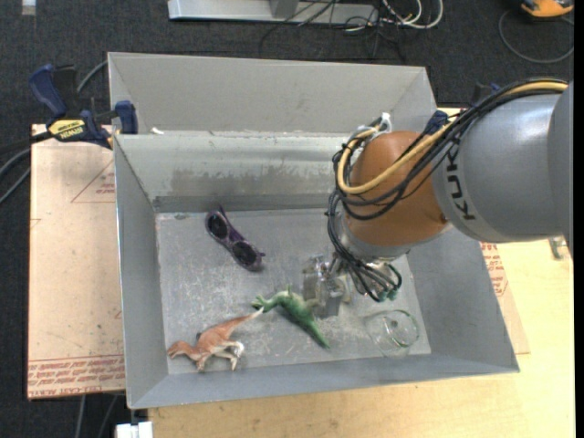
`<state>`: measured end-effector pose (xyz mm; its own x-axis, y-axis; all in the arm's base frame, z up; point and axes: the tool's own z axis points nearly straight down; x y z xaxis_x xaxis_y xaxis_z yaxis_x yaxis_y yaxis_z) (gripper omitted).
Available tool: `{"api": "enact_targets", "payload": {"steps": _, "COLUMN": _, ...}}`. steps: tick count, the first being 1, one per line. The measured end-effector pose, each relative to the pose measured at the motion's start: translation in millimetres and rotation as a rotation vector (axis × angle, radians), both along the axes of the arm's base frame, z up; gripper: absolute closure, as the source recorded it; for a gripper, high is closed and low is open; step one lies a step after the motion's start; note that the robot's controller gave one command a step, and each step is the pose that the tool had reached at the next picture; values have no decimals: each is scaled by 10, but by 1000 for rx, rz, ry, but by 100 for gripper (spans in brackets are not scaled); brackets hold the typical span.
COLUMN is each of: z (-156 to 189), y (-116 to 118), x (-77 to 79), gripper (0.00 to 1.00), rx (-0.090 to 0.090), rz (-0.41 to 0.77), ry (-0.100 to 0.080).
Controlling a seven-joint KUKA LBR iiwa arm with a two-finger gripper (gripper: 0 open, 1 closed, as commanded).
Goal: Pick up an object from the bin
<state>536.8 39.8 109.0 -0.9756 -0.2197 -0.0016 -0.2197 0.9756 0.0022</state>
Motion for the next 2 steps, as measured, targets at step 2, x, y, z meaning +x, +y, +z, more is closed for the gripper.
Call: {"api": "enact_targets", "payload": {"steps": 2, "z": 0, "y": -1, "x": 0, "gripper": 0, "rx": 0, "rz": 0, "ry": 0}}
